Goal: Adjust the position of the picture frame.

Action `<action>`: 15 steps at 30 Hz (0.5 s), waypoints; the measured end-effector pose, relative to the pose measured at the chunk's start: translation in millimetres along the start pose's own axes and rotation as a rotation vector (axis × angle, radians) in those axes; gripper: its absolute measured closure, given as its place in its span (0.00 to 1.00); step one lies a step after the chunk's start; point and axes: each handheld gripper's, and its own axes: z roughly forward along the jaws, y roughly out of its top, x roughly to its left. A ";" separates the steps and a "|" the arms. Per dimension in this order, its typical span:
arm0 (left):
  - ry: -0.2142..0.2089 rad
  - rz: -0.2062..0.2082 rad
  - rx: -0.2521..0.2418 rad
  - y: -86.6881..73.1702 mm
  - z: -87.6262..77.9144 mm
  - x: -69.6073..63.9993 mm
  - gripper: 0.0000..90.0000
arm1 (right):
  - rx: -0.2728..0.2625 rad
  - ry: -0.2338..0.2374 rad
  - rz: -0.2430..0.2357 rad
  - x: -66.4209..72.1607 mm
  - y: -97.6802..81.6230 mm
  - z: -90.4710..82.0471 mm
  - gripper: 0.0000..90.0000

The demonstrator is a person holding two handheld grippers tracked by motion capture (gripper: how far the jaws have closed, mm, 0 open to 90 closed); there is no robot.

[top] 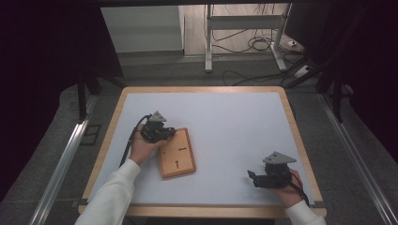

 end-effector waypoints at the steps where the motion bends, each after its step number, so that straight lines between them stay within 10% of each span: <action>1: -0.003 0.010 0.000 1.3 0.9 -2.5 0.92 | 0.000 0.000 -0.001 0.0 0.0 -0.1 0.15; 15: -0.064 0.043 -0.005 17.4 20.1 -31.5 0.92 | 0.000 0.001 -0.001 -0.4 0.0 0.0 0.15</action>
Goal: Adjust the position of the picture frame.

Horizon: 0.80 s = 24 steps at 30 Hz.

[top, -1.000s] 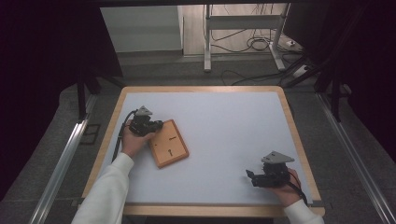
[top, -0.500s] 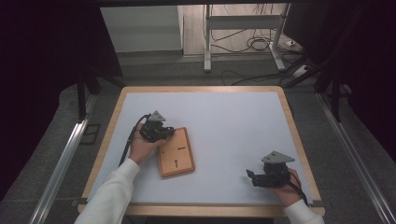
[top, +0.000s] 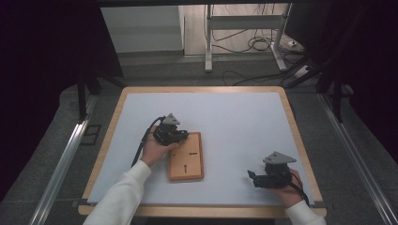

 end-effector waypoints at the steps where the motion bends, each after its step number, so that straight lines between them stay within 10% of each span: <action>1: -0.006 0.000 -0.001 1.3 1.3 -2.2 0.92 | 0.000 0.000 0.000 0.0 0.0 0.0 0.15; 24: -0.042 -0.037 0.022 3.3 27.7 -6.7 0.93 | 0.012 0.003 0.000 -0.3 -1.6 1.1 0.15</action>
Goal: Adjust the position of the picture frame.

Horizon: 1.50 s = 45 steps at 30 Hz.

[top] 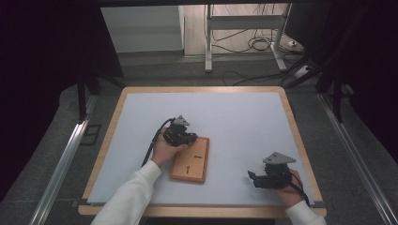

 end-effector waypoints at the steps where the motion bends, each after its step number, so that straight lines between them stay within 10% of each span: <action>1: -0.002 0.003 -0.002 -0.5 -0.2 0.1 0.92 | -0.001 -0.002 0.000 0.1 -0.1 0.2 0.15; 4: -0.031 -0.007 -0.055 -0.9 -6.3 1.1 0.85 | 0.000 -0.002 -0.002 0.4 0.1 0.2 0.15; 10: 0.050 0.059 -0.104 -1.7 -37.1 -5.1 0.58 | -0.003 -0.004 -0.001 0.5 -0.2 -0.6 0.15; 20: 0.059 0.077 -0.067 -28.3 -66.6 -9.5 0.37 | -0.006 -0.009 -0.005 1.2 0.1 -2.6 0.15; 29: 0.036 0.061 -0.029 -62.4 -90.7 -7.8 0.55 | -0.001 -0.012 -0.009 1.5 -0.1 -1.8 0.15; 37: -0.007 0.067 0.050 -80.9 -88.0 -15.0 0.95 | 0.007 -0.015 -0.011 2.1 -0.3 -1.0 0.15; 45: -0.024 0.073 0.067 -91.4 -94.0 -22.1 1.00 | 0.008 -0.017 -0.014 1.7 -0.8 -1.1 0.15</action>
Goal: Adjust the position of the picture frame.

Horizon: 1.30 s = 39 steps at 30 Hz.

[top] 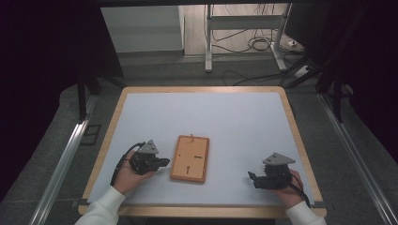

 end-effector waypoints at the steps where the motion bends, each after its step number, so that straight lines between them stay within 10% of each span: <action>1: 0.000 0.007 0.007 -1.2 -0.8 -0.8 1.00 | -0.001 -0.001 0.000 0.1 -0.1 0.3 0.15; 39: -0.032 0.037 0.104 -8.3 8.9 -13.3 1.00 | 0.006 -0.004 -0.011 -0.3 -0.6 1.2 0.15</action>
